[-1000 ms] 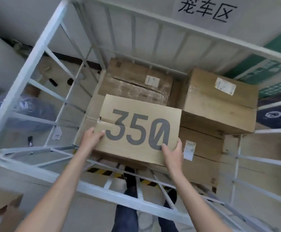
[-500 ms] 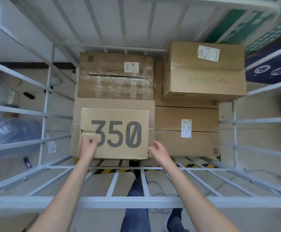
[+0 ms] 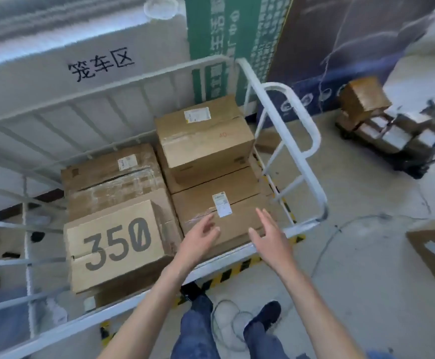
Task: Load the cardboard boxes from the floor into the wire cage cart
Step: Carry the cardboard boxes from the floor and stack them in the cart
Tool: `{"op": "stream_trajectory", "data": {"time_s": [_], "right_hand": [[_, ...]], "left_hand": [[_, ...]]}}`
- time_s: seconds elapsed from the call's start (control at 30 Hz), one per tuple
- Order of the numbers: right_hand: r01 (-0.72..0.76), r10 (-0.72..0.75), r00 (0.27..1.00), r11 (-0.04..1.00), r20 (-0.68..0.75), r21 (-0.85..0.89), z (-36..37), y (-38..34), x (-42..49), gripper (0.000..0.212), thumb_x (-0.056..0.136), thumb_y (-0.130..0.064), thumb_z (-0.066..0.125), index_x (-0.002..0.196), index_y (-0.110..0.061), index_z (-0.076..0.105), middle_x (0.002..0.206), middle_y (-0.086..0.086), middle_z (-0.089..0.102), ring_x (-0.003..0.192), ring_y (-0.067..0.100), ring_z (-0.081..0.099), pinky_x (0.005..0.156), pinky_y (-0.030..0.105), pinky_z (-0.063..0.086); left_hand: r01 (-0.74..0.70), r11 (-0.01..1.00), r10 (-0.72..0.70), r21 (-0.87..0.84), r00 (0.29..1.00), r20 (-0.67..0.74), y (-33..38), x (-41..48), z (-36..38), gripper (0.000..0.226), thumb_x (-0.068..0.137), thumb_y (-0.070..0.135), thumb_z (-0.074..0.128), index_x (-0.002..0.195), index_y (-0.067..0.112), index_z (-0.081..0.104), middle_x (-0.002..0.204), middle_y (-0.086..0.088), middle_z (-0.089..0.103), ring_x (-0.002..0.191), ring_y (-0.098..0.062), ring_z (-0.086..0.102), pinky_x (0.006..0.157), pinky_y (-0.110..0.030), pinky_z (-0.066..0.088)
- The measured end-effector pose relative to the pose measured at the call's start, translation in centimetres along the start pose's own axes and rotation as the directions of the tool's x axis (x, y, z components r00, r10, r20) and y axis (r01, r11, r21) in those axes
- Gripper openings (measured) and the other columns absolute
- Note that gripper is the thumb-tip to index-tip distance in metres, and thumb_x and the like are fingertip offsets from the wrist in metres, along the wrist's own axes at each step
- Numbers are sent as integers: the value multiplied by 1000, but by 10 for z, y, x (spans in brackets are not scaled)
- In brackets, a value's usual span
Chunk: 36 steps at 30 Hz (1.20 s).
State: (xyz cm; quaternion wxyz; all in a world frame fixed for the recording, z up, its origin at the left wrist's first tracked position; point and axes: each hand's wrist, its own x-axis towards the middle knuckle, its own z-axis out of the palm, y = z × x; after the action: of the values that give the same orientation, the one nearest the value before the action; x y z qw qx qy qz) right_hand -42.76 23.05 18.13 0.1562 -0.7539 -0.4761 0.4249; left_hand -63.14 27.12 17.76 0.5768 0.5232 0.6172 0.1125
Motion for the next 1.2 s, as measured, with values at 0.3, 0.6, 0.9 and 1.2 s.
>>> {"op": "stream_trajectory", "data": {"time_s": [0.3,0.6,0.9,1.2], "right_hand": [[-187,200,935,980,-292,72,-189,209,-123,63,103,-40,46,159,-27,22,166,-6,19,152,11,17,120,33,20],[-298,499,716,851,-488,432,-298,371,-209,62,103,-36,47,159,-29,23,166,-9,18,152,9,15,119,30,19],[-308,667,579,712,-470,631,-406,482,-177,61,102,-36,47,158,-28,24,166,-8,20,151,10,18,119,31,21],[-265,787,476,555,-393,789,-530,565,-127,61,103,-31,49,158,-25,24,164,-7,24,150,11,22,119,29,20]], "left_hand": [[-283,953,245,111,931,271,124,-52,242,58,100,43,54,153,27,37,147,12,46,131,-6,49,111,-38,43],[-382,902,208,200,792,573,222,-43,457,54,99,34,57,151,29,41,149,3,50,132,-10,49,111,-34,40],[-452,862,163,229,676,719,329,18,645,52,101,31,55,151,22,42,148,-3,51,133,-15,50,106,-27,39],[-490,804,28,336,596,802,441,92,824,51,100,26,56,149,19,45,144,-7,54,128,-16,54,99,-30,45]]}}
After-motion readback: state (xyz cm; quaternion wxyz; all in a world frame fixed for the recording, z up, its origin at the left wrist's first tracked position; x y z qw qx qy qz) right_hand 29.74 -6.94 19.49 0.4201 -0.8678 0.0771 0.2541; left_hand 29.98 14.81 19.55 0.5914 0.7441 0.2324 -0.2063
